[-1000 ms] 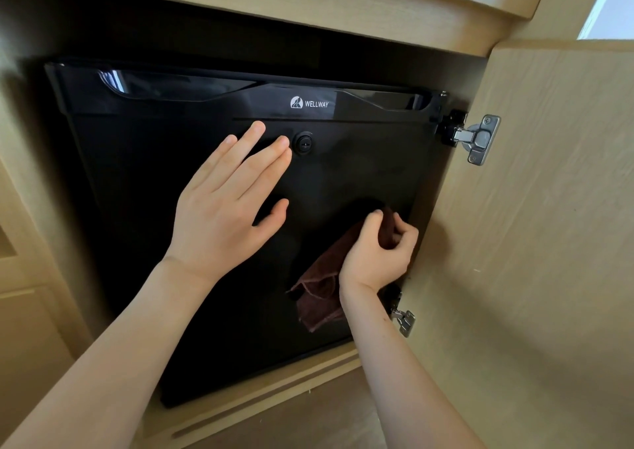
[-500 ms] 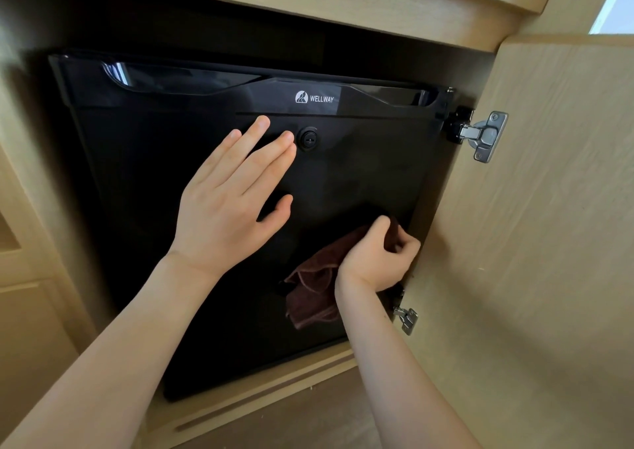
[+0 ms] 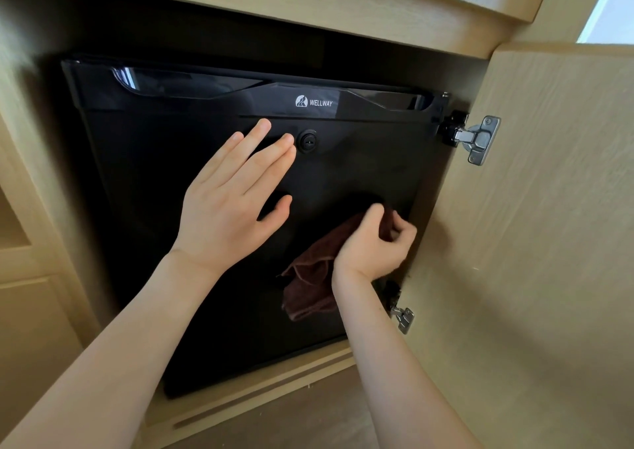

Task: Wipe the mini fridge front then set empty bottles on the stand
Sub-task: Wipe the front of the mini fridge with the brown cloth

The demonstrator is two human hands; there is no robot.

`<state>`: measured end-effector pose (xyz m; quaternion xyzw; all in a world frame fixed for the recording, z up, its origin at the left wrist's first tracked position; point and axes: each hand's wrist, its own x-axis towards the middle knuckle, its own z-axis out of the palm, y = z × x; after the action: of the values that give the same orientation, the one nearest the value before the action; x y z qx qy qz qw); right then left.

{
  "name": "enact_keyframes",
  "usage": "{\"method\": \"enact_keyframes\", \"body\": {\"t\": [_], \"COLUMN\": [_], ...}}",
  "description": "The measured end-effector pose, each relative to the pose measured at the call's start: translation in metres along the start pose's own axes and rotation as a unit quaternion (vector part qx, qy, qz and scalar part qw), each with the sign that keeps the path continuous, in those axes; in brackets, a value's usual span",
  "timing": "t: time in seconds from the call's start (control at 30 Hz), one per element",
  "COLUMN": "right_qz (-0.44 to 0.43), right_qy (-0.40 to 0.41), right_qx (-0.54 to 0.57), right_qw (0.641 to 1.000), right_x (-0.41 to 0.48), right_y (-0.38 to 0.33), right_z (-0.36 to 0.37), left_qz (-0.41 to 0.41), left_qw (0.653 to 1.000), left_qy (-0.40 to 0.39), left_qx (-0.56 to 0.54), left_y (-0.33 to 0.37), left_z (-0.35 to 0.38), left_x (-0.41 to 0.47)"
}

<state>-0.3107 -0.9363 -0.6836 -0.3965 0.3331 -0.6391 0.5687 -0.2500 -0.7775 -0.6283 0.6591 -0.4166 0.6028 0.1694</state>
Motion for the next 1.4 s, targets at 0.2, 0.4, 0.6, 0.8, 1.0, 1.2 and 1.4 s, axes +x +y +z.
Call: {"method": "enact_keyframes", "body": {"t": [0.2, 0.4, 0.6, 0.8, 1.0, 1.2, 1.4], "right_qz": [0.053, 0.108, -0.018, 0.143, 0.013, -0.028, 0.072], "right_qy": [0.013, 0.006, -0.057, -0.005, -0.052, -0.105, -0.040], "right_qx": [-0.059, -0.051, -0.051, -0.105, -0.063, -0.117, -0.106], "right_qw": [0.997, 0.993, 0.997, 0.984, 0.997, 0.987, 0.991], "right_x": [0.007, -0.015, -0.042, -0.031, -0.053, -0.062, -0.065], "right_y": [0.033, 0.031, 0.002, 0.039, -0.007, 0.022, 0.027], "right_z": [-0.028, -0.031, 0.003, -0.038, 0.007, -0.021, -0.021], "left_qz": [0.002, 0.000, 0.005, 0.008, 0.034, 0.007, -0.021], "left_qw": [1.000, 1.000, 1.000, 1.000, 0.998, 0.998, 0.996], "left_qy": [0.003, 0.000, 0.000, -0.008, -0.057, -0.047, -0.017], "left_qx": [0.004, 0.001, 0.003, 0.014, -0.012, 0.047, 0.079], "left_y": [0.000, 0.001, -0.001, 0.000, -0.010, -0.044, -0.041], "left_z": [0.001, 0.000, 0.002, -0.002, -0.016, -0.049, -0.043], "left_x": [-0.001, 0.000, -0.001, -0.001, -0.006, -0.047, -0.055]}}
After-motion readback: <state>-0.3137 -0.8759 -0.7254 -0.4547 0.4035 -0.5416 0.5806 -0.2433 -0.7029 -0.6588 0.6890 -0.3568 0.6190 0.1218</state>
